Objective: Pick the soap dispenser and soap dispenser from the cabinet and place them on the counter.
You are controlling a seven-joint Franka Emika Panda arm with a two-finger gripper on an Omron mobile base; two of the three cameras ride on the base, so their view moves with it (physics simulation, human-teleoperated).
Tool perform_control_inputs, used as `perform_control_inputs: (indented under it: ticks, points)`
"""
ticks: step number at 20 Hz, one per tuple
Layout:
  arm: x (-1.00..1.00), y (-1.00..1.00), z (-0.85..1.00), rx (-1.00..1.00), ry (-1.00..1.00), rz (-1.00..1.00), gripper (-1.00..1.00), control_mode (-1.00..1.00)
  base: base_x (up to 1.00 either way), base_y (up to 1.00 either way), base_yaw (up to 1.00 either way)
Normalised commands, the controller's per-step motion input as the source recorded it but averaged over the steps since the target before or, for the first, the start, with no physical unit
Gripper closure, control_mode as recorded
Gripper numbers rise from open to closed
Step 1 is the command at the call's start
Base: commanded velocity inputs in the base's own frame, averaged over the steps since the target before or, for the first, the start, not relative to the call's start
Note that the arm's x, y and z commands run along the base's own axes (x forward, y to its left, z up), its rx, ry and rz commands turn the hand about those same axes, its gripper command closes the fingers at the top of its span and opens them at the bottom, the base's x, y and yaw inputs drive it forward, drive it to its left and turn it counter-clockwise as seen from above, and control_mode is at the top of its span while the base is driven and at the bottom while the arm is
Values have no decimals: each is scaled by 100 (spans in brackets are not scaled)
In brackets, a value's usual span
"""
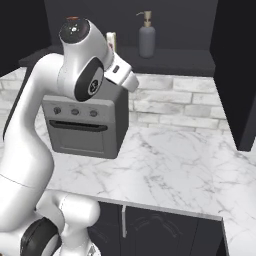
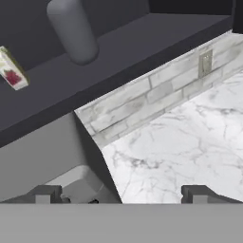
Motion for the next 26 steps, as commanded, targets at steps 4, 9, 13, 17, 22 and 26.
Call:
perform_control_inputs:
  ticks: [4, 9, 13, 17, 22, 26]
  points:
    - [11, 0, 24, -9, -7, 13, -100, -100, 0, 0, 0]
    - [2, 1, 8, -14, 0, 17, -100, -100, 0, 0, 0]
    - [11, 13, 0, -15, 8, 11, -100, -100, 0, 0, 0]
    - [4, 5, 1, -4, 1, 3, -100, -100, 0, 0, 0]
    - [3, 0, 20, 1, -7, 0, -100, -100, 0, 0, 0]
    - [6, 0, 35, 2, -13, 0, -100, -100, 0, 0, 0]
